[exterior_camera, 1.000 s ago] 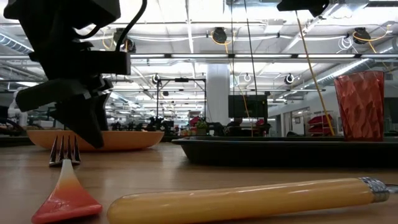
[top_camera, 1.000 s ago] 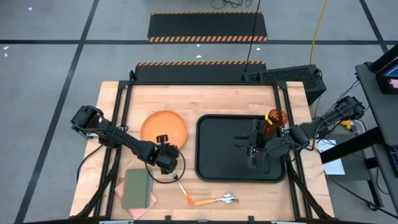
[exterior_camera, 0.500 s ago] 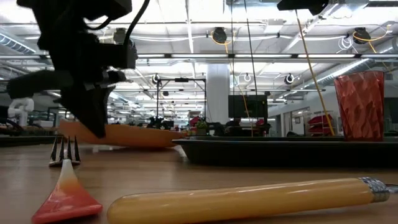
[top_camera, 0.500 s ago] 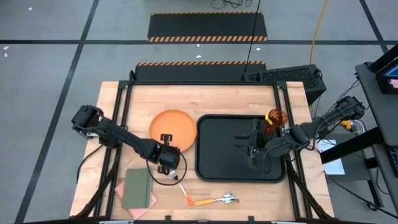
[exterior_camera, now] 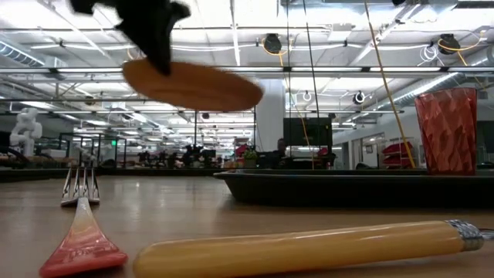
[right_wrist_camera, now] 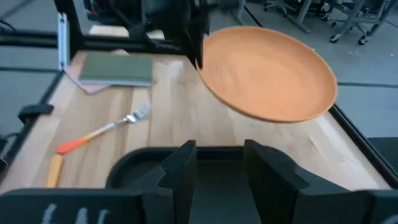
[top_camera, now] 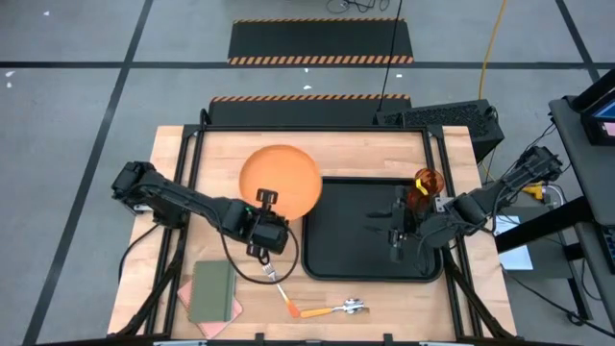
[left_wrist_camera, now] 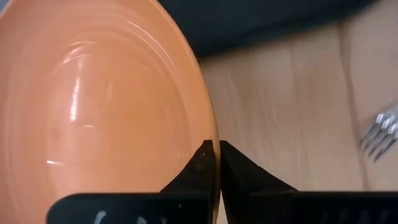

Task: Pick and place plate/cup/fork/spoon on tray
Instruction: Put the orange plate on the black serving tray

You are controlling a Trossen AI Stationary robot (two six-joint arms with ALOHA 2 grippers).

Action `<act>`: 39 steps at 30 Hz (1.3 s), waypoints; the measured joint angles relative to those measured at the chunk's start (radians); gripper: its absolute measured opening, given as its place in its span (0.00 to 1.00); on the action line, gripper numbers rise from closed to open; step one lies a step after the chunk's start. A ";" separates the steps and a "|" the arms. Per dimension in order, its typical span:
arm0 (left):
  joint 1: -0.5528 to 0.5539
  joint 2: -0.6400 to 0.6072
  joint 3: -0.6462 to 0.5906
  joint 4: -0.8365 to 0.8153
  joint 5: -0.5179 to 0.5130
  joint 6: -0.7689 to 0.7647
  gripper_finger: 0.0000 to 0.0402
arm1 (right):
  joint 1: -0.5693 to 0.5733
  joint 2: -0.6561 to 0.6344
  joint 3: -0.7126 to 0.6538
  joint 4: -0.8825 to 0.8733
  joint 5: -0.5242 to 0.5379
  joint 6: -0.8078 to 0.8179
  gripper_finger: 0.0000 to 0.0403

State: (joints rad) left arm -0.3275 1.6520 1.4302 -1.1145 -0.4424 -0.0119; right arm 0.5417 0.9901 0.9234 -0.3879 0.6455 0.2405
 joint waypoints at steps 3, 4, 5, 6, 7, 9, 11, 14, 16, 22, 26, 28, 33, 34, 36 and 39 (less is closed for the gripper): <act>-0.002 0.000 0.070 0.032 -0.018 0.073 0.03 | 0.034 -0.001 0.022 -0.049 0.058 0.008 0.32; -0.002 0.000 0.087 0.044 -0.023 0.098 0.03 | 0.045 -0.002 0.030 -0.058 0.074 0.008 0.32; -0.002 0.000 0.101 0.059 -0.030 0.124 0.02 | 0.058 -0.005 0.034 -0.064 0.090 0.009 0.32; -0.002 0.000 0.114 0.078 -0.035 0.151 0.02 | 0.069 -0.010 0.035 -0.066 0.096 0.009 0.32; -0.002 0.000 0.127 0.101 -0.038 0.179 0.02 | 0.081 -0.015 0.035 -0.066 0.110 0.008 0.32; 0.001 0.000 0.150 0.155 -0.041 0.234 0.02 | 0.105 -0.026 0.035 -0.069 0.141 0.008 0.32; 0.005 0.000 0.161 0.219 -0.041 0.285 0.02 | 0.129 -0.038 0.035 -0.069 0.186 0.008 0.32; 0.013 0.008 0.163 0.313 -0.039 0.345 0.02 | 0.166 -0.055 0.035 -0.067 0.262 0.001 0.32; 0.014 0.014 0.163 0.347 -0.035 0.372 0.02 | 0.189 -0.063 0.035 -0.067 0.306 -0.001 0.32; 0.028 0.095 0.163 0.480 0.006 0.443 0.02 | 0.240 -0.073 0.035 -0.052 0.393 -0.039 0.32; 0.042 0.158 0.163 0.568 0.064 0.473 0.02 | 0.267 -0.073 0.035 -0.012 0.437 -0.088 0.32; 0.047 0.191 0.163 0.630 0.106 0.492 0.02 | 0.280 -0.073 0.035 0.013 0.457 -0.120 0.32; 0.063 0.270 0.163 0.741 0.169 0.528 0.02 | 0.297 -0.073 0.035 0.041 0.458 -0.147 0.32; 0.067 0.285 0.163 0.769 0.190 0.527 0.02 | 0.299 -0.073 0.035 0.040 0.458 -0.148 0.32; 0.076 0.316 0.163 0.815 0.227 0.532 0.02 | 0.299 -0.073 0.035 0.041 0.458 -0.148 0.32; 0.084 0.367 0.163 0.882 0.256 0.551 0.02 | 0.299 -0.073 0.035 0.045 0.458 -0.148 0.32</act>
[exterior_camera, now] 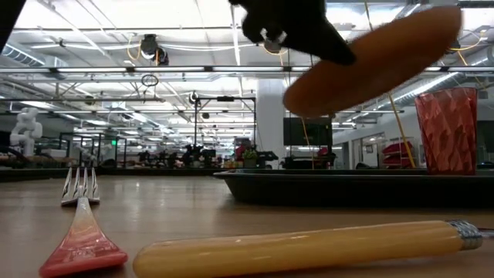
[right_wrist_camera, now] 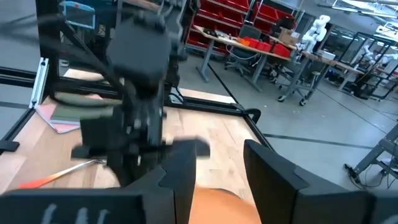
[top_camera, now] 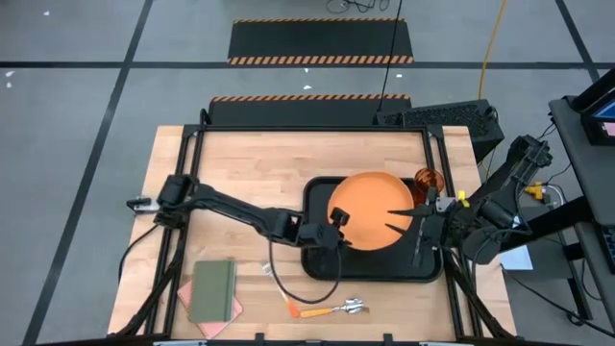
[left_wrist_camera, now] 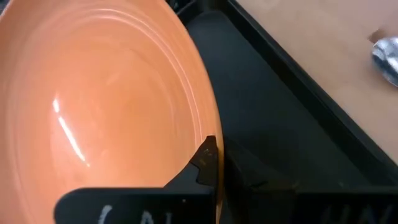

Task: Pick and place plate/cup/fork/spoon on tray
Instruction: Put the orange plate on the black serving tray

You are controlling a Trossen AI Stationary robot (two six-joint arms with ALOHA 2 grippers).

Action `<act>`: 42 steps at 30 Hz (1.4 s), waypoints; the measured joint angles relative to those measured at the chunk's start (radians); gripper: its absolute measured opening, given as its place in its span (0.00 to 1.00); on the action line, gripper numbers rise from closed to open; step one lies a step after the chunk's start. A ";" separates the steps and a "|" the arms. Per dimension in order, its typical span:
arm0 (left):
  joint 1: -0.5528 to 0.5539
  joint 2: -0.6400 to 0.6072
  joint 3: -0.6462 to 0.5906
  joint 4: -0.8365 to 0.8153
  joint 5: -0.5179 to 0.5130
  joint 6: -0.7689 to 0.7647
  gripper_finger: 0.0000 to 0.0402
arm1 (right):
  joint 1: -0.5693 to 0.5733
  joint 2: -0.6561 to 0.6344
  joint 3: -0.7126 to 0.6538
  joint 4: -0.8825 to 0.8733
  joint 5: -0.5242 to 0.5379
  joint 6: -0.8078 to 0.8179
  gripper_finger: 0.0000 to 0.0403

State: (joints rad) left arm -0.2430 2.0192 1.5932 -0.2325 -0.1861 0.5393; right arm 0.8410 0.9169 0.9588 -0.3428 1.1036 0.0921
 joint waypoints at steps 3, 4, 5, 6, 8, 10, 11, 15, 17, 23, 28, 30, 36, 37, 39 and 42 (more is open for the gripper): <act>0.010 0.041 0.016 0.021 0.003 0.006 0.02 | 0.000 0.000 0.000 0.002 0.000 0.000 0.32; 0.012 0.053 0.026 0.028 0.005 0.000 0.02 | 0.000 0.000 0.000 0.002 0.000 0.000 0.32; 0.014 0.067 0.036 0.027 0.008 -0.003 0.02 | 0.000 0.000 0.000 0.002 -0.001 -0.001 0.32; 0.014 0.083 0.048 0.026 0.014 -0.010 0.02 | 0.000 0.000 0.000 0.002 -0.001 -0.004 0.32; 0.015 0.119 0.076 0.025 0.057 -0.023 0.02 | 0.000 0.000 0.000 0.002 -0.002 -0.010 0.32; 0.015 0.162 0.110 0.024 0.108 -0.043 0.01 | 0.000 0.000 0.000 0.002 -0.003 -0.011 0.32; 0.014 0.185 0.129 0.020 0.126 -0.048 0.01 | 0.000 0.000 0.000 0.002 -0.003 -0.011 0.32; 0.011 0.249 0.210 -0.036 0.133 -0.064 0.02 | 0.000 0.000 0.000 0.002 -0.003 -0.010 0.32; 0.013 0.275 0.244 -0.068 0.133 -0.087 0.03 | 0.000 0.000 0.000 0.002 -0.003 -0.009 0.32; 0.021 0.302 0.261 -0.084 0.133 -0.098 0.01 | 0.000 0.000 0.000 0.002 -0.004 -0.008 0.32; 0.033 0.300 0.262 -0.083 0.138 -0.115 0.04 | 0.000 0.000 0.000 0.002 -0.004 -0.008 0.32; 0.037 0.300 0.262 -0.071 0.155 -0.122 0.04 | 0.000 0.000 0.000 0.002 -0.004 -0.008 0.32; 0.040 0.315 0.262 -0.053 0.164 -0.134 0.03 | 0.000 0.001 -0.001 0.001 -0.004 -0.010 0.32; 0.041 0.316 0.262 -0.049 0.163 -0.136 0.04 | 0.000 0.001 -0.001 0.002 -0.004 -0.010 0.32; 0.042 0.322 0.263 -0.029 0.162 -0.143 0.07 | 0.000 0.001 -0.001 0.002 -0.005 -0.009 0.32; 0.043 0.328 0.262 -0.023 0.161 -0.156 0.10 | 0.000 0.001 -0.001 0.002 -0.005 -0.010 0.32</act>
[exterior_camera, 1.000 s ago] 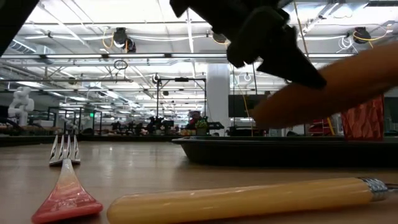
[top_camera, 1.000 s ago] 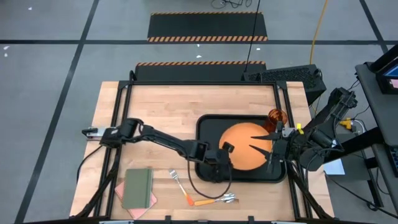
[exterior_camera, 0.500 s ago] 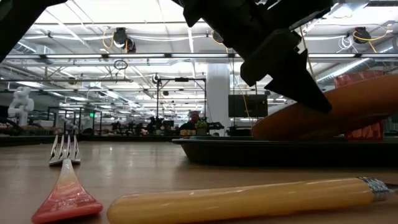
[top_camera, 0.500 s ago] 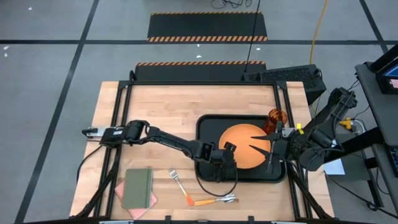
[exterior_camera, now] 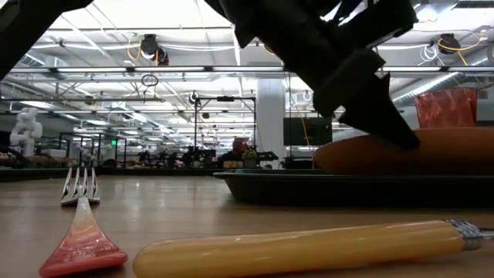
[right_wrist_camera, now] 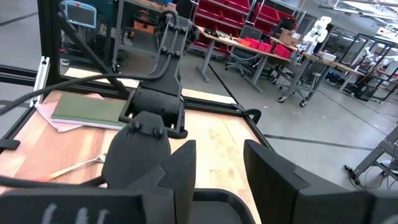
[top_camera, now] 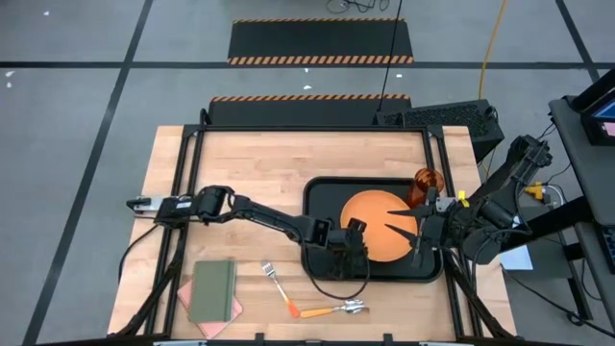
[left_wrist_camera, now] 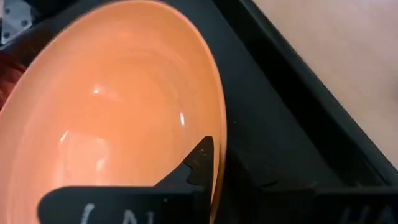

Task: Pick and place plate/cup/fork/spoon on tray
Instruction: Put the orange plate on the black serving tray

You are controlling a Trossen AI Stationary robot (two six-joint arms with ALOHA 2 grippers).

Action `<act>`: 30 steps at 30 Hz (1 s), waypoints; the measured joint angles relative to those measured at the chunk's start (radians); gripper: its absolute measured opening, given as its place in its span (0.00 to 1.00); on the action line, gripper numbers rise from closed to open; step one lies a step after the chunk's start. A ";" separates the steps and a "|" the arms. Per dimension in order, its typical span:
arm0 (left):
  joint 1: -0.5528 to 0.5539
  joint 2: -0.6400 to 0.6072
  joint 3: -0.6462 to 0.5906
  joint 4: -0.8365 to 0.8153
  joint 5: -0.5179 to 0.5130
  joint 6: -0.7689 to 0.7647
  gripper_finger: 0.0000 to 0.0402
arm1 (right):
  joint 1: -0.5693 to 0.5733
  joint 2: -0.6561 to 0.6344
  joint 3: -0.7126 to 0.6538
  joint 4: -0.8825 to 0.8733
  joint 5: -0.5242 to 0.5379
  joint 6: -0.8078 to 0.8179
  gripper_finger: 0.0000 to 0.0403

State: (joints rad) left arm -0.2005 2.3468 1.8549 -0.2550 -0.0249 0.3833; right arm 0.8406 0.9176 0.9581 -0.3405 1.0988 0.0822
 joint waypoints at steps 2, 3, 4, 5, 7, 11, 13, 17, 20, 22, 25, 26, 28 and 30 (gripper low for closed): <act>0.000 0.000 0.000 0.015 0.000 -0.003 0.12 | 0.000 0.000 0.000 -0.001 0.000 0.000 0.32; 0.000 -0.001 0.000 0.022 0.000 -0.003 0.12 | 0.000 0.000 0.000 0.000 0.000 0.000 0.32; 0.000 -0.001 0.000 0.025 0.000 -0.004 0.13 | 0.000 0.000 0.000 0.000 0.000 0.000 0.32; -0.001 -0.001 0.000 0.025 0.000 -0.009 0.13 | 0.000 0.000 0.000 -0.001 0.000 0.000 0.32; -0.001 -0.001 0.000 0.028 0.001 -0.032 0.13 | 0.000 0.000 0.000 0.000 0.000 0.000 0.32; -0.003 -0.004 0.000 0.053 -0.007 -0.054 0.13 | 0.000 0.000 0.000 0.000 0.000 0.000 0.32; -0.003 -0.016 0.000 0.033 -0.041 -0.070 0.13 | 0.000 0.000 0.000 -0.001 0.000 0.000 0.32; 0.000 -0.092 -0.001 -0.055 -0.135 -0.111 0.13 | 0.000 0.000 0.000 -0.001 -0.001 0.002 0.32; 0.013 -0.160 0.002 -0.176 -0.238 -0.186 0.13 | 0.000 0.000 0.000 -0.001 -0.002 0.002 0.32; 0.036 -0.183 0.001 -0.266 -0.264 -0.231 0.13 | 0.000 0.000 0.000 -0.001 -0.003 0.002 0.32; 0.073 -0.194 0.000 -0.365 -0.264 -0.284 0.13 | 0.000 0.001 0.000 -0.001 -0.003 0.003 0.32; 0.086 -0.193 0.000 -0.376 -0.265 -0.310 0.13 | 0.000 0.001 0.000 0.000 -0.003 0.004 0.32; 0.111 -0.179 -0.011 -0.372 -0.267 -0.375 0.13 | 0.000 0.003 0.000 -0.001 -0.003 0.010 0.32; 0.132 -0.161 -0.026 -0.375 -0.266 -0.426 0.13 | 0.000 0.003 -0.001 -0.001 -0.003 0.010 0.32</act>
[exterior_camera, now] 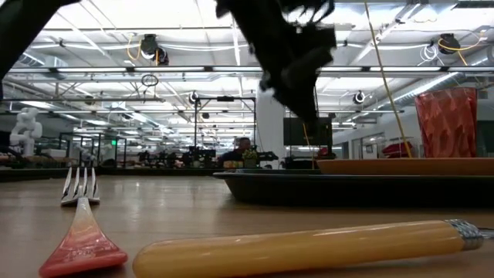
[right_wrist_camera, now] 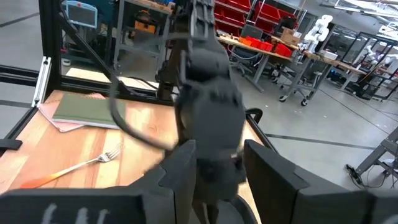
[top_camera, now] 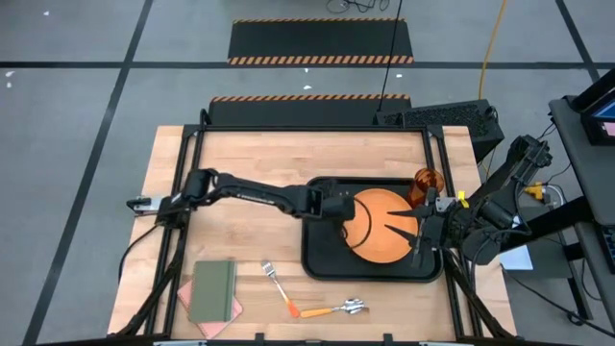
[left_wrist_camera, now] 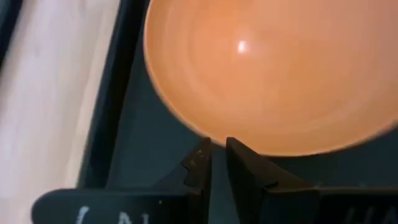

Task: Pick and place plate/cup/fork/spoon on tray
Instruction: Put the orange plate on the black serving tray

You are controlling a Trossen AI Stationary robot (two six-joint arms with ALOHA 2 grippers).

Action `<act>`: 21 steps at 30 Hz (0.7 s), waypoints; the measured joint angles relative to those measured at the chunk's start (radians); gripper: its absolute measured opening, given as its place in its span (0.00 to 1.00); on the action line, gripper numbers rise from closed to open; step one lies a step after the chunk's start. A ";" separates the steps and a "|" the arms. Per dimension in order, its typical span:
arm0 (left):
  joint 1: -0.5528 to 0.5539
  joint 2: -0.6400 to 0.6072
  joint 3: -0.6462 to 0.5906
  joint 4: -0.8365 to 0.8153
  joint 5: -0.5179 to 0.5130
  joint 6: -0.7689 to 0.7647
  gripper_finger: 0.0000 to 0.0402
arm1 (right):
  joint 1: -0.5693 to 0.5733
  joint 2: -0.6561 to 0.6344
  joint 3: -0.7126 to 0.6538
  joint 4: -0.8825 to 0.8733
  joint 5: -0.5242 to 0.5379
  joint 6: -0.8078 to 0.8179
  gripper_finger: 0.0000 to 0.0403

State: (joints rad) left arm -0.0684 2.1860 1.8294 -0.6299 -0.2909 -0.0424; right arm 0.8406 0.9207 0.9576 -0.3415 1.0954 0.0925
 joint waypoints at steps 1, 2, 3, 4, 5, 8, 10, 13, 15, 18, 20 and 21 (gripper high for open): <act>0.008 0.012 -0.004 0.007 0.000 -0.011 0.13 | 0.000 0.000 0.000 0.000 0.000 0.000 0.32; 0.015 0.021 -0.009 0.010 0.001 -0.014 0.13 | 0.000 0.000 0.000 0.001 0.000 -0.001 0.32; 0.023 0.029 -0.014 0.007 0.000 -0.013 0.13 | 0.000 0.000 0.000 0.000 0.000 -0.003 0.32; 0.029 0.037 -0.016 0.008 0.000 -0.013 0.13 | 0.000 0.000 0.000 0.001 0.000 -0.004 0.32; 0.034 0.046 -0.019 0.011 0.001 -0.013 0.13 | -0.001 0.000 0.000 0.000 0.000 -0.006 0.32; 0.044 0.067 -0.029 0.008 0.027 -0.015 0.13 | -0.001 0.000 0.000 0.000 0.000 -0.007 0.32; 0.046 0.074 -0.029 0.011 0.045 -0.015 0.13 | -0.001 0.000 0.000 0.000 0.000 -0.007 0.32; 0.042 0.071 -0.028 0.039 0.080 0.000 0.13 | -0.001 0.000 0.000 0.001 0.000 -0.007 0.32; 0.033 0.071 -0.028 0.052 0.084 -0.001 0.13 | -0.001 0.000 0.000 0.001 0.000 -0.007 0.32; 0.022 0.071 -0.028 0.080 0.088 -0.001 0.13 | -0.001 0.000 0.000 0.000 0.000 -0.008 0.32; 0.015 0.071 -0.028 0.087 0.089 0.000 0.13 | -0.001 0.000 0.000 0.001 0.000 -0.008 0.32; 0.013 0.071 -0.028 0.087 0.088 0.000 0.13 | -0.001 0.000 0.000 0.000 0.000 -0.008 0.32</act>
State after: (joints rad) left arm -0.0555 2.2570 1.8015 -0.5430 -0.2025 -0.0425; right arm 0.8394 0.9207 0.9573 -0.3412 1.0954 0.0849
